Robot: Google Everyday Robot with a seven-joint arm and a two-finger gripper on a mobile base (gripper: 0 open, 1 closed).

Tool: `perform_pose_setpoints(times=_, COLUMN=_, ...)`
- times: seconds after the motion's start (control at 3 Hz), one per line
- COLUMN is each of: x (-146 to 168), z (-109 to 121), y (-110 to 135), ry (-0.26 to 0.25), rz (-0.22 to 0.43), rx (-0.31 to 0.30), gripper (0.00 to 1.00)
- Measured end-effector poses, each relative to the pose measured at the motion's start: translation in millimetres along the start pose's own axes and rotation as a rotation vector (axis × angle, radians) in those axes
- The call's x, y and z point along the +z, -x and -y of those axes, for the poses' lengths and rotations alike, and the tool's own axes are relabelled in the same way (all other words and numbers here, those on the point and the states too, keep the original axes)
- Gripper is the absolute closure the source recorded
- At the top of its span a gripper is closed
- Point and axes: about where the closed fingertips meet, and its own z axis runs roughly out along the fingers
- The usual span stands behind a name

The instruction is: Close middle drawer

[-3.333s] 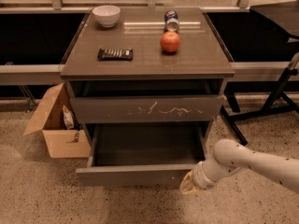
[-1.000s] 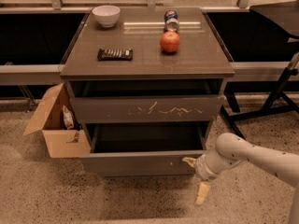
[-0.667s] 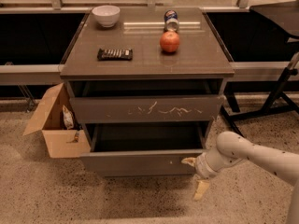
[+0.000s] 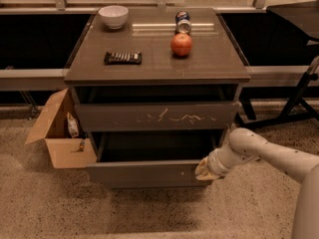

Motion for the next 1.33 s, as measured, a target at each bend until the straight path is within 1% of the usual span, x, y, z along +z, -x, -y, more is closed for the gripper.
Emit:
perform_pose_setpoints(times=0.33, x=4, z=30, y=-14, ry=-0.058, rz=-0.061, rx=0.026, gripper=0.59)
perform_pose_setpoints(times=0.67, x=5, z=47, y=-22, ry=-0.111, rz=-0.085, rx=0.046, gripper=0.34)
perform_pose_setpoints(times=1.0, x=3, z=57, y=-25, ry=-0.146, rz=-0.081, rx=0.054, gripper=0.12)
perform_pose_setpoints(times=1.33, x=-8, z=51, y=-15, ry=-0.165, rz=-0.046, rx=0.027, gripper=0.0)
